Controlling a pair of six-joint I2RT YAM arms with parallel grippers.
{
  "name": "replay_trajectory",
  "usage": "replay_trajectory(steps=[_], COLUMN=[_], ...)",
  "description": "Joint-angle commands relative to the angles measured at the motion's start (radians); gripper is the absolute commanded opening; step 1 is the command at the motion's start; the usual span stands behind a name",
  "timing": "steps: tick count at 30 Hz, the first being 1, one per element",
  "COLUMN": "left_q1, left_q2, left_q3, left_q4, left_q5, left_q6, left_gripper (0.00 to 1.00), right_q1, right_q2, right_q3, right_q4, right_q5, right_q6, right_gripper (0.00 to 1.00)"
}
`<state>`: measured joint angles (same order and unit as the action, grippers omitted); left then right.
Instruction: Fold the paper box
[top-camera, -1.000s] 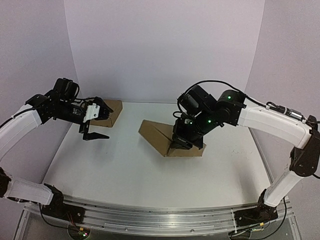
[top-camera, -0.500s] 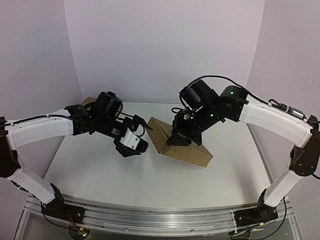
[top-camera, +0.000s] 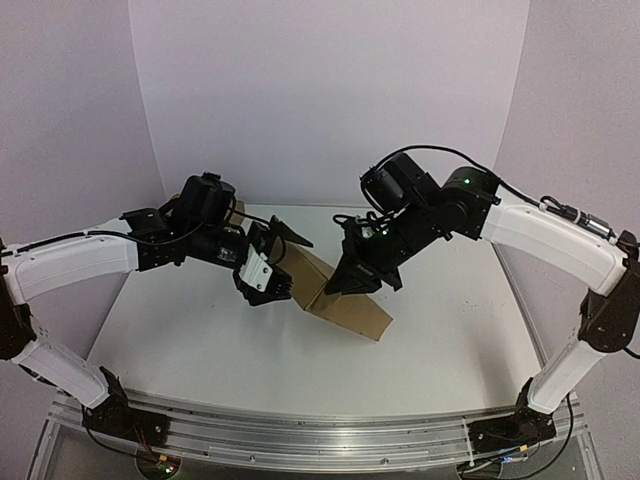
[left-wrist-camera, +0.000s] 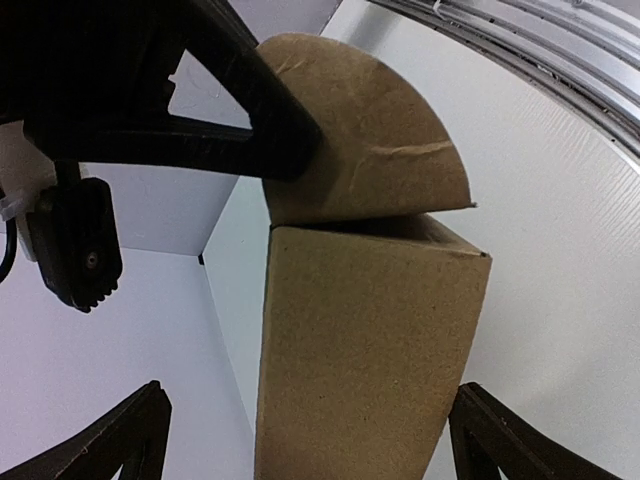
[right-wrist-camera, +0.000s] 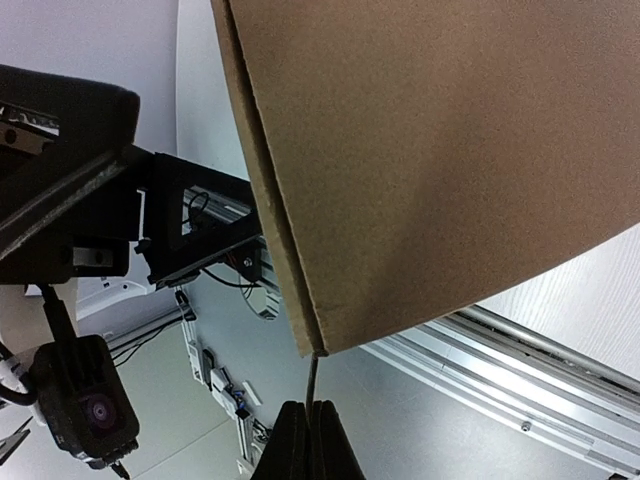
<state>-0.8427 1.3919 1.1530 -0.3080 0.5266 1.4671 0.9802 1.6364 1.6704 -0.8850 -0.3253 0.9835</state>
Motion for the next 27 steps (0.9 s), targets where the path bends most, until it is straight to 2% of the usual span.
replay_trajectory(steps=[1,5,9,13,14,21,24,25,27], left_q1=[-0.003,-0.003,-0.003,-0.003,-0.003,-0.004,-0.004,-0.004,-0.004], left_q2=[-0.019,0.028,0.079,0.106,0.107,0.092,0.085,0.084,0.085], left_q3=[0.021,0.072,0.101,0.148,0.154,0.168,0.199,0.215,0.253], left_q4=[-0.077,-0.206,-0.192,-0.260,-0.278,-0.354,-0.406,-0.423,-0.468], left_q5=[0.073,0.078,0.032,0.055,0.063,0.076,0.067,0.064,0.052], left_q6=[0.031,0.052,0.059,0.064,0.073,0.082,0.050,0.030,-0.034], left_gripper=[1.00,1.00,1.00,0.98,0.95,0.55,0.45,0.43,0.38], right_q1=[0.001,0.002,0.000,-0.002,-0.002,-0.026,-0.045,-0.049,-0.054], right_q2=[0.008,0.000,0.014,0.019,0.017,-0.019,-0.047,-0.053,-0.073], right_q3=[0.061,0.062,0.073,0.069,0.063,0.011,0.013,0.024,0.058], right_q4=[0.023,0.024,0.024,0.023,0.023,0.021,0.021,0.021,0.021], right_q5=[-0.067,-0.063,-0.120,-0.169,-0.176,-0.147,-0.106,-0.094,-0.076], right_q6=[-0.067,-0.085,-0.111,-0.137,-0.142,-0.144,-0.140,-0.148,-0.173], right_gripper=[0.00,0.00,0.00,0.00,0.00,0.00,0.21,0.32,0.46])
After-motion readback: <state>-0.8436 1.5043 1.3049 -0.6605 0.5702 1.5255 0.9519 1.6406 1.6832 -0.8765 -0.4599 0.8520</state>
